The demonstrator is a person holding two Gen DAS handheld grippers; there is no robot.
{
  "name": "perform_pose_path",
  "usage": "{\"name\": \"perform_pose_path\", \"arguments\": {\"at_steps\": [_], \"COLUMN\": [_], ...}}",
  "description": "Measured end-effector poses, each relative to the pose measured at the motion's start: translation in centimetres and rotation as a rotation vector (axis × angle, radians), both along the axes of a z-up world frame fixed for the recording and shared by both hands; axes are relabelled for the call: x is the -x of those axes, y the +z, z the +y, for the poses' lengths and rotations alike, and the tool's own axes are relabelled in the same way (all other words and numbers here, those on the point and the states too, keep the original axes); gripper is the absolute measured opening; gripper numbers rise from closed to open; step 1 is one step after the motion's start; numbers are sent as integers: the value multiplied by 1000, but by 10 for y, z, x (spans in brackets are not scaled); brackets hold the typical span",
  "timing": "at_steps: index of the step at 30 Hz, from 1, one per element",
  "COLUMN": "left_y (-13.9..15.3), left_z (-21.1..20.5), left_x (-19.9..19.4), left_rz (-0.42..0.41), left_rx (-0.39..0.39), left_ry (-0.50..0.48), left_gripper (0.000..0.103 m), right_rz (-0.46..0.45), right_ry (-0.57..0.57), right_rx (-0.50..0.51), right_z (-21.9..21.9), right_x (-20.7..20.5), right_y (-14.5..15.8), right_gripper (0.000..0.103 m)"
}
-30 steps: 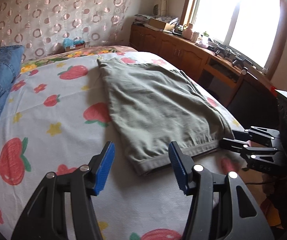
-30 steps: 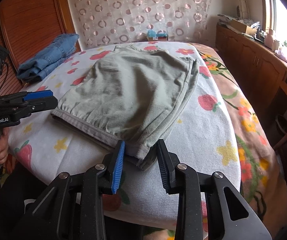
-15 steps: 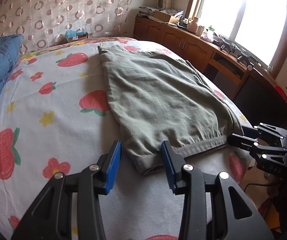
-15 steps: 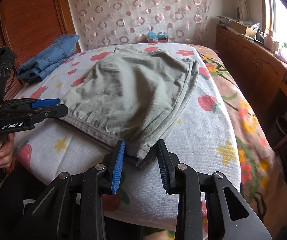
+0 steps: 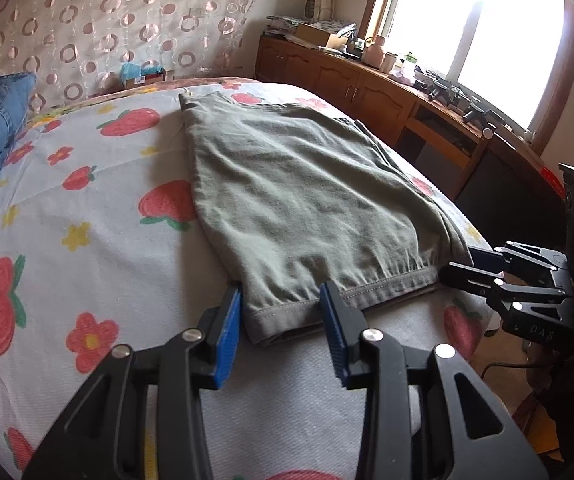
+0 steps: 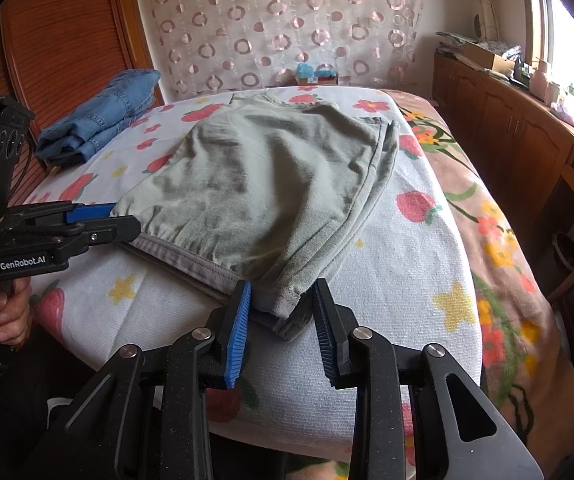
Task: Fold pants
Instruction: 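Close the left tool on the pants hem while the right tool grips beside it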
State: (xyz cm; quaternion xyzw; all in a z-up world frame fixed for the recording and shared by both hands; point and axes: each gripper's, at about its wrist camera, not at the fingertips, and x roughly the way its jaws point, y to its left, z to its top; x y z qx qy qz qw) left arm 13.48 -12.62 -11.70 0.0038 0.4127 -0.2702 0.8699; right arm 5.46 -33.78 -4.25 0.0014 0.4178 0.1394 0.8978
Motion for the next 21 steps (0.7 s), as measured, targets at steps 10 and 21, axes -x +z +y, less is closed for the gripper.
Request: {"name": "perform_pose_path", "arguments": {"at_steps": [10,21], "left_y": [23,81], "left_z": [-1,14], "left_x": [4,20], "left_rz": [-43,-137], "left_rx": [3,85], "left_ry": [-22,-25], "left_gripper": [6,6], "right_rz": [-26,-164], "right_ry": [40,70], "right_rx": [-25,-35], "right_z": [7,13], "right_x": [-9,-9], "right_y": [21,73], "right_gripper": [9,8]}}
